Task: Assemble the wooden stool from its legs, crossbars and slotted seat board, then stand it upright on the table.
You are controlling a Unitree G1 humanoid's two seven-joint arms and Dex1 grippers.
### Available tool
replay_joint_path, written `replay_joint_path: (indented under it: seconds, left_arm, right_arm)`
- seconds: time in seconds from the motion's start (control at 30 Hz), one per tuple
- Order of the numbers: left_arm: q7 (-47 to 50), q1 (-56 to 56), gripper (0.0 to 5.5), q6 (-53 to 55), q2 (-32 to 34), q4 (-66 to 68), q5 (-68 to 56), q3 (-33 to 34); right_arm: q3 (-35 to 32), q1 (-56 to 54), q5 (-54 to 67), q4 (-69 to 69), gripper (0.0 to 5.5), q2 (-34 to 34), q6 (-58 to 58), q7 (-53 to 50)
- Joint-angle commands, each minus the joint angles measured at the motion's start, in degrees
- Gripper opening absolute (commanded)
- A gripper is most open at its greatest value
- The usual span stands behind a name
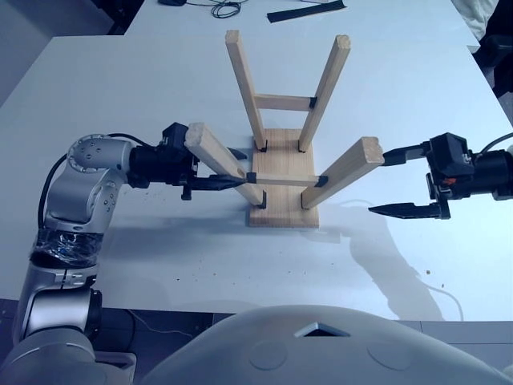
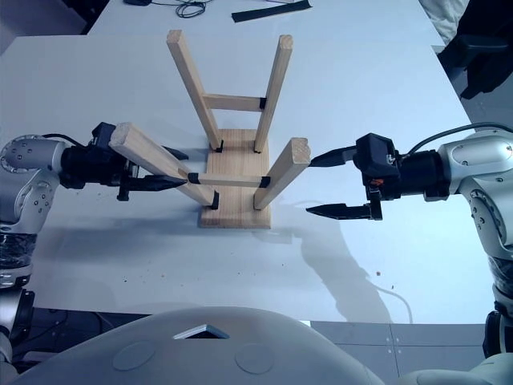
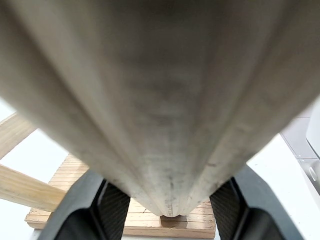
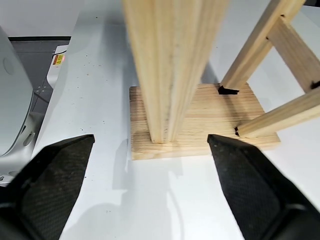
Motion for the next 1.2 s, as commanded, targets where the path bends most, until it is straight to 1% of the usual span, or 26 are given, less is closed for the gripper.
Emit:
replay_joint_path:
  seconds: [0.03, 0.3, 0.47, 0.67, 1.2]
  left_arm:
    - [-0.39, -0.37, 2.04, -0.32, 1.35, 1.43, 3.93, -1.5]
    - [-1.88, 0.57, 2.04, -0.9, 3.33, 1.54, 4.52, -1.61]
    - [-1.5, -0.95, 2.04, -1.29, 2.13, 2.94, 6.18, -4.47]
    - [-0.34, -4.39, 2.04, -0.03, 0.67, 7.73, 6.63, -6.9]
    - [-1.81, -8.55, 2.04, -1.62, -0.34, 11.61, 12.29, -14.94]
  right_arm:
    - [0.56, -1.55, 0.26, -0.81, 4.17, -0.24, -0.72, 0.01]
    - [0.29, -1.65, 0.16, -0.43, 4.17, -0.86, -1.51, 0.35]
    - [1.93, -2.51, -0.24, -1.07, 4.17, -0.33, -1.88, 0.41]
    - [4.9, -4.35, -0.44, -2.16, 4.17, 0.74, -1.98, 0.11]
    - [7.3, -4.25, -1.06, -4.25, 4.17, 2.83, -2.12, -2.66]
